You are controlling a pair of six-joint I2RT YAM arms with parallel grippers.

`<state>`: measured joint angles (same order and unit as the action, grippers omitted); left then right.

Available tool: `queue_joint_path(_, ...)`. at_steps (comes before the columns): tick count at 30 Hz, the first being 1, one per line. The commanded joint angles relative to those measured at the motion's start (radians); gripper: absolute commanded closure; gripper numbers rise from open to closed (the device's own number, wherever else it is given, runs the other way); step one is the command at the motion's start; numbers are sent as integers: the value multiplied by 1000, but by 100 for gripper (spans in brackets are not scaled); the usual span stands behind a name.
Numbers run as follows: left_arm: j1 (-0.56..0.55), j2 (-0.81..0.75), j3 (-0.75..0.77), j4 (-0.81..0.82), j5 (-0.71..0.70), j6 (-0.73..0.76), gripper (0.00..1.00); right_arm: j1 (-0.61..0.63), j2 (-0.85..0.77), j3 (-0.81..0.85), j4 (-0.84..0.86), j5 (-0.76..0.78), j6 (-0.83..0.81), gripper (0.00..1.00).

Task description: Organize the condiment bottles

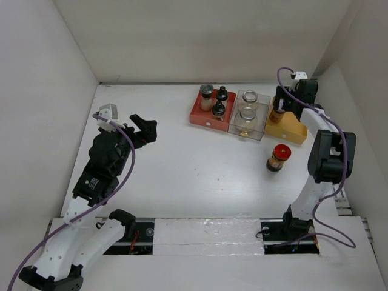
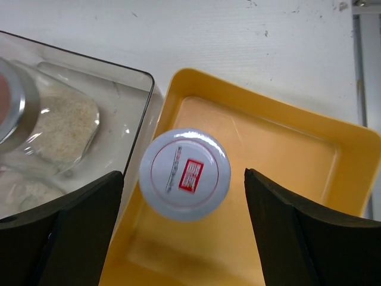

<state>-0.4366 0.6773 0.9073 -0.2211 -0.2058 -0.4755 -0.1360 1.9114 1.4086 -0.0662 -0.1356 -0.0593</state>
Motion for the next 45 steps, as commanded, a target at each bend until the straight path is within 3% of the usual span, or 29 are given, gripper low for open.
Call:
queue_joint_path(1, 4, -13, -5, 40, 6, 14, 5, 4, -191, -31, 63, -4, 18, 12)
queue_joint_path(7, 4, -32, -5, 40, 37, 5, 5, 97, -574, -273, 19, 144, 27, 9)
queue_joint_path(12, 4, -42, -5, 49, 78, 5, 3, 185, -863, -494, -214, 280, 93, 0)
queue_joint_path(19, 4, -73, -5, 49, 88, 5, 2, 194, -1115, -669, -463, 323, 168, 0)
queue_joint_path(26, 4, -104, -5, 49, 88, 5, 2, 203, -1019, -654, -445, 214, 148, 0)
queue_joint_path(33, 4, -113, -5, 49, 88, 5, 2, 203, -957, -666, -331, 228, 138, 1)
queue_joint_path(38, 4, -104, -5, 49, 88, 5, 2, 203, -930, -654, -322, 246, 128, 25)
queue_joint_path(41, 4, -104, -5, 49, 88, 5, 2, 203, -930, -663, -322, 246, 128, 26)
queue_joint_path(45, 4, -104, -5, 49, 88, 5, 2, 203, -951, -672, -340, 258, 128, 38)
